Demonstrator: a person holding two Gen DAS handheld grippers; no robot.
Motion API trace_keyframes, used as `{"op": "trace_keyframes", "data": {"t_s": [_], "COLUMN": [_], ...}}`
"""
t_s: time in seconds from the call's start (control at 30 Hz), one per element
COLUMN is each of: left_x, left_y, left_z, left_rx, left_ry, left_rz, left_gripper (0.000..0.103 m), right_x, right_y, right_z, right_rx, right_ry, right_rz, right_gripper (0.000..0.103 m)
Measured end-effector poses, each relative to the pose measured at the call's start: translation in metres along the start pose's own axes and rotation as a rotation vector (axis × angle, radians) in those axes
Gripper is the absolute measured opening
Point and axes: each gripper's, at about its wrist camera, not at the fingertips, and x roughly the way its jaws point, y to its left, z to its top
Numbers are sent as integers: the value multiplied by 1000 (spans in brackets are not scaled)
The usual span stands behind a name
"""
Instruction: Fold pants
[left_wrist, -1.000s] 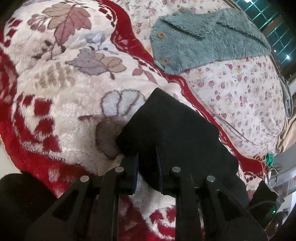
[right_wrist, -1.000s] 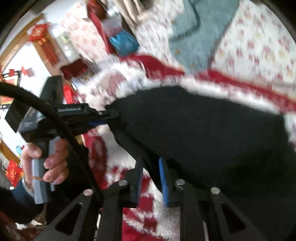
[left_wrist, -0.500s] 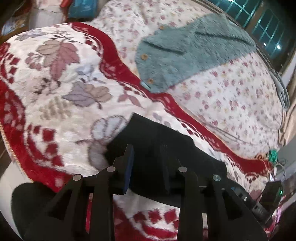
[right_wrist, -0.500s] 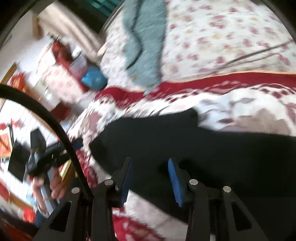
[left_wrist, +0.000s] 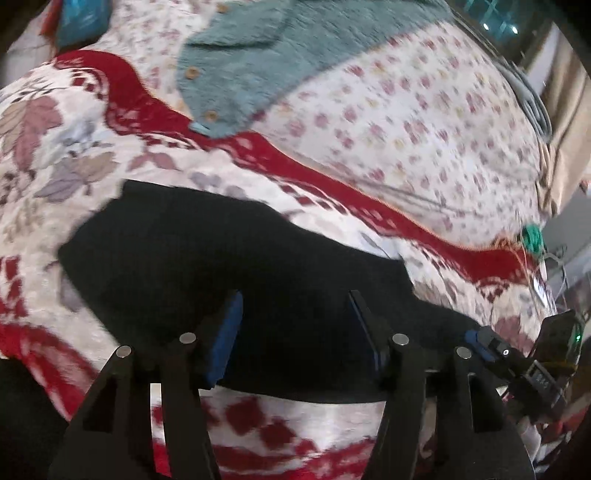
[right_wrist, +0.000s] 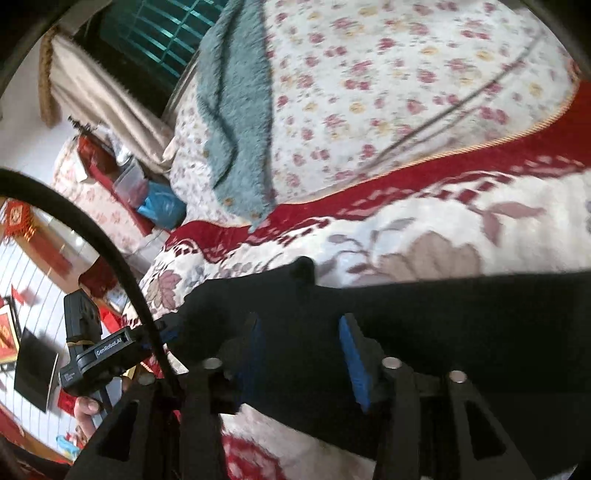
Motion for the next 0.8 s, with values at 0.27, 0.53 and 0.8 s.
{"op": "trace_keyframes", "data": {"t_s": [0.27, 0.53, 0.8], "left_x": [31, 33, 43], "left_y": [-42, -68, -94], "left_z": [-13, -13, -17], "left_rx": [96, 169, 214], "left_ry": [71, 66, 80], "left_rz": [-3, -11, -54], "left_gripper": [57, 57, 57], "right_x": [-27, -50, -88], "right_y": [-20, -36, -57], "right_z": [-6, -6, -15], "right_rx": [38, 75, 99], "right_ry": [-32, -78, -114], "right_rz": [-40, -61, -121], "right_gripper": [51, 51, 71]}}
